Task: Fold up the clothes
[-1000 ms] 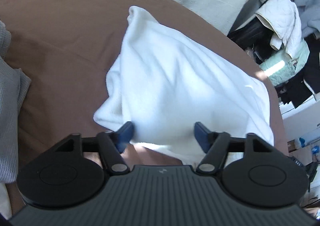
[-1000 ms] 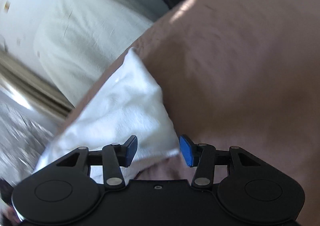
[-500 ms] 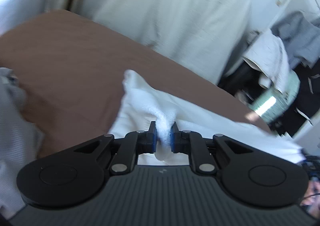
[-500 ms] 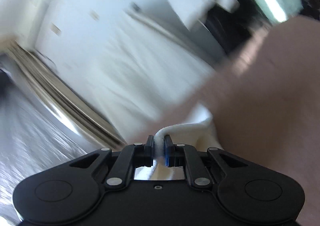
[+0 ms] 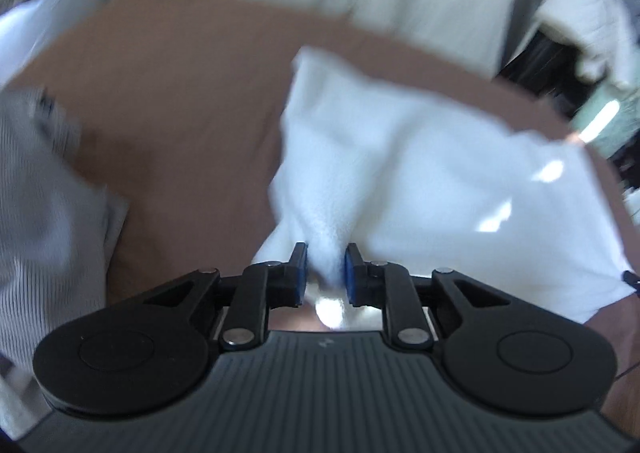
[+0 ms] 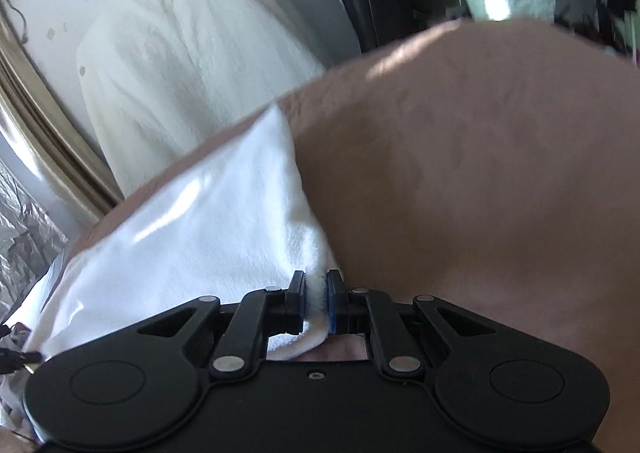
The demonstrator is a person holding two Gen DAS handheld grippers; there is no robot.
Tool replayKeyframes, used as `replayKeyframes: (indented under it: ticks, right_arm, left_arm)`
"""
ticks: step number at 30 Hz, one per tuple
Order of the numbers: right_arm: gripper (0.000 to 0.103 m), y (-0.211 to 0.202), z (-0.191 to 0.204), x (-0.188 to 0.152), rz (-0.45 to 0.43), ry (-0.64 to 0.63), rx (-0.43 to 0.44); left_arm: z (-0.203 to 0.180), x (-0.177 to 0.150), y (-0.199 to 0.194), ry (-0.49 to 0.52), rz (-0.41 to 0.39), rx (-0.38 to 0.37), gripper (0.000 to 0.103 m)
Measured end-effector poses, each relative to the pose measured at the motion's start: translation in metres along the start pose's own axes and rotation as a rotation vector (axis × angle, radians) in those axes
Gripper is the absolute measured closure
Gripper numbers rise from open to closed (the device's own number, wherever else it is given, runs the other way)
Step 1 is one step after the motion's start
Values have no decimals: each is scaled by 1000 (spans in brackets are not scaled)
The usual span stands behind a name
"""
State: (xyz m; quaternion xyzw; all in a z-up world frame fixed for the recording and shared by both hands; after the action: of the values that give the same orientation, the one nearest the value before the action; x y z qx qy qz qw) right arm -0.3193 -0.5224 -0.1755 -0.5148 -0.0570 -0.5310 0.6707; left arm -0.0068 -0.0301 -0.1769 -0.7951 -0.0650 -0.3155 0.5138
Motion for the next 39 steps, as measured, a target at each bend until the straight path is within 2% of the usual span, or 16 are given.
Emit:
replayKeyframes:
  ticks: [3, 5, 8, 12, 16, 17, 21, 22, 24, 25, 26, 28, 32, 36, 38, 39]
  right_arm:
    - [91, -4, 3, 9, -65, -13, -17]
    - [91, 1, 7, 14, -73, -30, -60]
    - [91, -3, 6, 6, -55, -98, -109]
    - [90, -4, -5, 4, -50, -43, -105]
    - [89, -15, -24, 1, -69, -21, -226]
    - [88, -20, -25, 1, -72, -27, -239]
    - [80, -43, 18, 0, -77, -126, -14]
    - [68, -45, 36, -1, -62, -173, 47]
    - [56, -48, 69, -4, -30, -258, 162]
    - [55, -44, 79, -7, -13, -262, 188]
    - [54, -39, 88, -9, 8, -258, 211]
    - [53, -26, 90, -14, 86, -183, 238]
    - [52, -16, 67, -31, 180, -81, 231]
    - [43, -6, 42, -48, 213, 44, 235]
    - [43, 2, 33, -58, 234, 107, 237]
    - [43, 6, 29, -63, 245, 139, 238]
  left_arm:
    - [-17, 14, -23, 44, -122, -61, 78]
    - [-25, 16, -25, 65, -142, -73, 75]
    - [-16, 4, -2, 65, -33, 52, 70]
    - [5, -15, 31, 44, 152, 253, 70]
    - [5, -7, 19, -12, 98, 178, 68]
    - [3, -5, 16, -18, 88, 158, 62]
    - [-4, -16, 28, -17, 176, 88, 50]
    - [-6, -19, 34, -31, 201, 59, 46]
    - [-4, -20, 52, -108, 229, -10, 37]
    - [-2, -21, 59, -137, 237, -19, 39]
    - [-2, -19, 58, -123, 224, 7, 64]
    - [-1, -15, 53, -93, 192, 59, 86]
    - [-7, -18, 32, -32, 123, 113, 89]
    - [-22, -34, 46, 139, 203, 273, 84]
    - [-27, -27, 41, 152, 156, 330, 83]
    - [-31, -19, 28, 138, 91, 306, 84]
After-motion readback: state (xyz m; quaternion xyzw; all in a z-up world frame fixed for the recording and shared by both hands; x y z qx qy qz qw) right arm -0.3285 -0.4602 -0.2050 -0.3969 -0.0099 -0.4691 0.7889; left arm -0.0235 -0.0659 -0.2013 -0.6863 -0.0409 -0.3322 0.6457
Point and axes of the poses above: each gripper's, at about its wrist camera, not at the fingertips, and y roughly the way its jaws point, z to its left, x to its top, the point moved 8 cm from there along y, roughly the way its jaws point, and after that the axes turned 6 degrees about z, right-handed, at the moved point
